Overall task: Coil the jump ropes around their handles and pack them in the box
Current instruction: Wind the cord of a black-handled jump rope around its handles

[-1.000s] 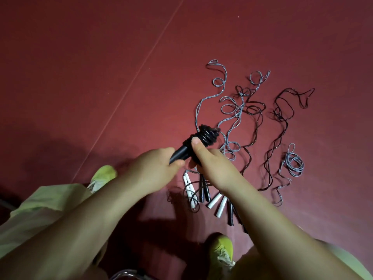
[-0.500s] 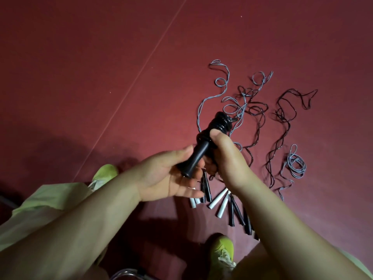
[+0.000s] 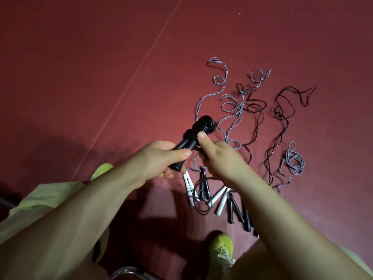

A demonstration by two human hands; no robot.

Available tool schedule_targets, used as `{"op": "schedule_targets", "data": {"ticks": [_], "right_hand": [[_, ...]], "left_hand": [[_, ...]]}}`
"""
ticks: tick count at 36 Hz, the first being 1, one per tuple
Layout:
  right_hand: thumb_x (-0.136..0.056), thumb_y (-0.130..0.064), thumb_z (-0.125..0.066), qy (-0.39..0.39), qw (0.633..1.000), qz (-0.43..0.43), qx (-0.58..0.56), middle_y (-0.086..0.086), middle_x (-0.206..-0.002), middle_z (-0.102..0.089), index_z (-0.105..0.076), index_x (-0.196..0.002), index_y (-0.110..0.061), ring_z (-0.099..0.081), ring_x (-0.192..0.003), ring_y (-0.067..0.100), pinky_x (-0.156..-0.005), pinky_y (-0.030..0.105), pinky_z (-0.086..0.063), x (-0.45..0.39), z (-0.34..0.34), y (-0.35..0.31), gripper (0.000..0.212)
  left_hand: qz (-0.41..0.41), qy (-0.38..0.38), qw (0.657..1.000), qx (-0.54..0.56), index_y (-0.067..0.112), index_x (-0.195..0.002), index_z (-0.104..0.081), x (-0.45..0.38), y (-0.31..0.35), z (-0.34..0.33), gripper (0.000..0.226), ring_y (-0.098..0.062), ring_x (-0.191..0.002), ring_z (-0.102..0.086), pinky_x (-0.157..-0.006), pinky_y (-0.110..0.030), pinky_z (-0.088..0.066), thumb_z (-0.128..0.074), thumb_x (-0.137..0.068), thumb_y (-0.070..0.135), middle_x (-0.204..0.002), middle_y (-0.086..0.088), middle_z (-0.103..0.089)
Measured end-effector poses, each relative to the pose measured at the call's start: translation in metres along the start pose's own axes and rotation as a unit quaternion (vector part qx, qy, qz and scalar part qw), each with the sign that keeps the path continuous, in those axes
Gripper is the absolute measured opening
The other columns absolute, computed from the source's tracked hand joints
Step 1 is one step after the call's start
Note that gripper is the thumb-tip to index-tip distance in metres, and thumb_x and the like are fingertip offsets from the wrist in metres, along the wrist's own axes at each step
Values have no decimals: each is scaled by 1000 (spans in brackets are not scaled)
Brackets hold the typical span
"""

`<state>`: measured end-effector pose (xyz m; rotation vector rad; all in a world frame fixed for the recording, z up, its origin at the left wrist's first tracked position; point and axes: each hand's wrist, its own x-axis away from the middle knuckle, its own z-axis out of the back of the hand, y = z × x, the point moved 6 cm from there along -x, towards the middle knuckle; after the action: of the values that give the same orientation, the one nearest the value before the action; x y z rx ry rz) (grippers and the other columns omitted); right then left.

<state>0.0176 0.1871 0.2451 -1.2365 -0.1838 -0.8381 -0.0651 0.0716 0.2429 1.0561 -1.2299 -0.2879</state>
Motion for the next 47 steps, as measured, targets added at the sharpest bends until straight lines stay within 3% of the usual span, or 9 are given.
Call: {"op": "schedule_targets", "data": {"ticks": [6, 11, 14, 17, 21, 25, 30, 37, 47], "right_hand": [[-95, -59, -38, 32, 999, 0, 21, -8, -40, -38, -47, -47, -17, -34, -38, 11, -55, 29, -35, -3, -1, 4, 64], [-91, -66, -39, 9, 1000, -5, -23, -12, -40, -44, -53, -55, -18, -36, -34, 2, -51, 26, -26, -3, -7, 9, 62], [-90, -65, -44, 19, 999, -7, -35, -12, -39, -42, -52, -49, -19, -35, -35, 2, -52, 26, -25, -4, -5, 9, 62], [-90, -60, -47, 24, 999, -7, -48, -11, -40, -41, -51, -47, -19, -34, -35, 3, -53, 26, -25, -3, -2, 7, 60], [-90, -57, -51, 24, 997, 3, -66, -11, -40, -36, -46, -45, -19, -30, -34, 5, -49, 25, -22, -1, 3, 2, 59], [-78, -63, -45, -5, 993, 37, -114, 2, -50, -29, -40, -59, -15, -22, -40, 12, -39, 20, -18, 4, 3, -11, 52], [-92, -54, -41, -52, 984, 95, -139, 1, -51, -32, -43, -56, -16, -25, -42, 12, -39, 18, -22, 10, 3, -23, 52], [-101, -43, -32, -67, 991, 64, -100, -9, -40, -39, -46, -70, -4, -31, -32, 4, -35, 12, -25, 12, 5, -17, 52], [-97, -55, -35, -45, 998, 13, -48, 5, -58, -58, -64, -75, -6, -51, -45, 15, -45, 22, -38, 0, 0, 1, 60]], "left_hand": [[-48, 48, 985, -161, 14, -82, -64, -6, 0, 12, 17, -12, -49, -48, -60, -30, -40, -63, -88, 29, -64, 0, -67], [-109, 147, 909, -375, 16, -78, -51, 4, 11, 12, 28, -24, -63, -55, -59, -36, -42, -63, -83, 40, -65, 0, -56], [-126, 141, 899, -394, 16, -78, -48, 5, 12, 11, 31, -21, -61, -51, -56, -34, -37, -62, -83, 43, -64, 2, -52], [-104, 69, 943, -308, 14, -81, -55, -2, 3, 9, 38, -22, -63, -53, -62, -34, -42, -63, -76, 51, -70, -3, -58], [4, -121, 993, -3, 12, -98, -62, 3, -9, -12, 48, -20, -74, -60, -75, -30, -49, -49, -84, 55, -85, -7, -68], [85, -256, 933, 239, 10, -91, -72, 10, -11, -26, 66, -20, -62, -56, -77, -44, -50, -37, -84, 66, -74, -7, -62], [79, -377, 868, 313, 14, -94, -67, 17, -6, -32, 51, -6, -49, -45, -70, -38, -56, -68, -73, 60, -67, 3, -51], [59, -220, 957, 179, 19, -82, -63, 6, -11, -19, 43, -7, -49, -32, -62, -31, -51, -54, -75, 60, -66, 4, -46], [39, 5, 999, -4, 16, -83, -64, -4, -9, 7, 41, -6, -48, -39, -72, -33, -51, -48, -89, 53, -54, 11, -50]]}}
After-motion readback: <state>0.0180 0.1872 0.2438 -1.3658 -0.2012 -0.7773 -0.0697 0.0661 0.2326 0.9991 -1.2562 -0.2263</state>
